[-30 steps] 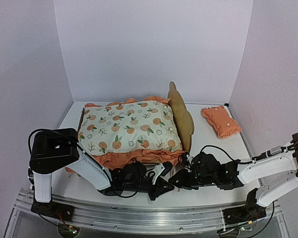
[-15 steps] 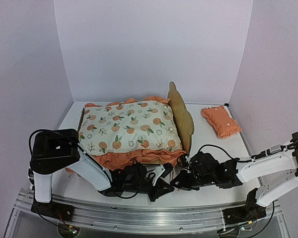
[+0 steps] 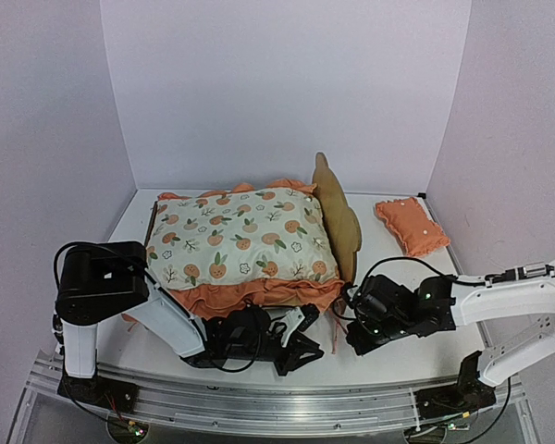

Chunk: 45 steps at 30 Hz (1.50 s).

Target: Set up the pet bed

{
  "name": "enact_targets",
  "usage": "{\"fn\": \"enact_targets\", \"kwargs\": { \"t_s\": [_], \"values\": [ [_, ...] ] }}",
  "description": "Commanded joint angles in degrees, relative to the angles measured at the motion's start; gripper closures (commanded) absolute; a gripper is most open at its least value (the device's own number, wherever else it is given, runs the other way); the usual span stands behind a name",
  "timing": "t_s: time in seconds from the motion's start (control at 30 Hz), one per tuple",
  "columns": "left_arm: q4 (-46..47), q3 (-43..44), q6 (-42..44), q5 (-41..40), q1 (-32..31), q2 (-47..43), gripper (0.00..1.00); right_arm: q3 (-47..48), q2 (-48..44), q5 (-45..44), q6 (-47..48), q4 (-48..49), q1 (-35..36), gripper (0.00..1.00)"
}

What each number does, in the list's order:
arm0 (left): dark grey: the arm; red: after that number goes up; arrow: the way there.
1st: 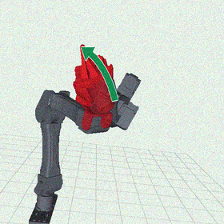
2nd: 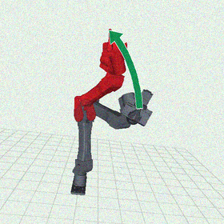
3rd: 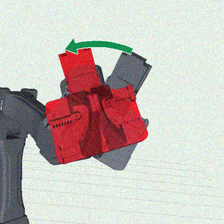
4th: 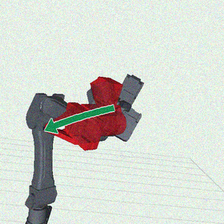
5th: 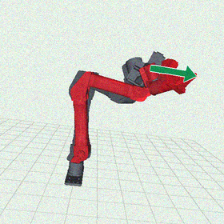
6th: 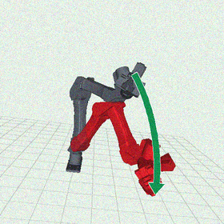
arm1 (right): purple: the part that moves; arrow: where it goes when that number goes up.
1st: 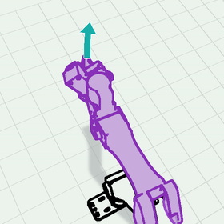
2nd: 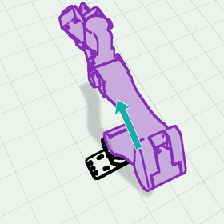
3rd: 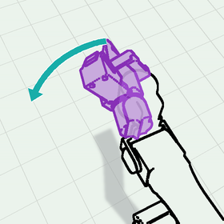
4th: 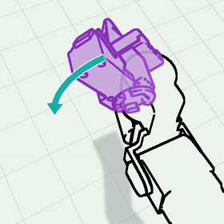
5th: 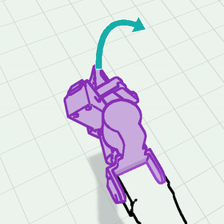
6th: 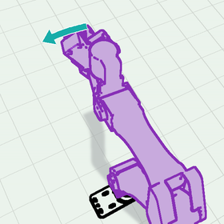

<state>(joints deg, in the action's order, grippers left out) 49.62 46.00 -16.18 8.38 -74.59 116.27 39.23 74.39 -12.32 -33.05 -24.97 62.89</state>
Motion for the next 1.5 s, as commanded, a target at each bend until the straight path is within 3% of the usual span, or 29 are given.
{"fn": "enact_targets", "kwargs": {
  "t_s": [0.0,0.07,0.23,0.37,0.5,0.63,0.87,1.07,1.47],
  "values": [
    [3.7,0.0,2.0,-2.0,0.3,-1.8,0.76,-0.8,0.3,-9.3,3.0,-5.5,-0.4,0.86],
    [3.7,0.0,2.1,-2.0,0.5,-1.7,0.76,-0.8,1.2,-11.5,2.7,-5.4,-0.8,0.80],
    [3.7,0.1,2.2,-2.4,0.5,-1.7,0.76,-1.1,2.0,-11.9,1.4,-5.2,-1.7,0.76],
    [4.5,0.5,3.5,-3.9,0.5,-1.8,0.76,-1.8,-1.4,-5.2,0.9,-3.7,-1.7,0.71],
    [5.7,2.3,3.4,-6.7,0.8,-1.0,0.76,-9.5,-6.7,1.3,-3.7,2.6,-1.7,0.61],
    [7.7,6.4,0.5,-7.9,0.9,1.5,0.73,-12.8,-7.3,-0.4,-7.0,5.5,-1.7,0.60],
    [4.1,14.9,-2.6,-19.1,0.2,7.5,0.65,-13.7,-2.7,2.8,-3.9,12.0,-1.7,0.59],
    [1.1,18.0,-1.9,-29.0,-0.7,10.2,0.69,-15.4,-5.2,-2.2,-1.9,12.5,-1.6,0.58],
    [0.9,21.4,-5.4,-31.1,-1.6,13.5,0.67,-16.9,-8.2,0.7,2.3,13.2,-1.6,0.58]
  ]
}}
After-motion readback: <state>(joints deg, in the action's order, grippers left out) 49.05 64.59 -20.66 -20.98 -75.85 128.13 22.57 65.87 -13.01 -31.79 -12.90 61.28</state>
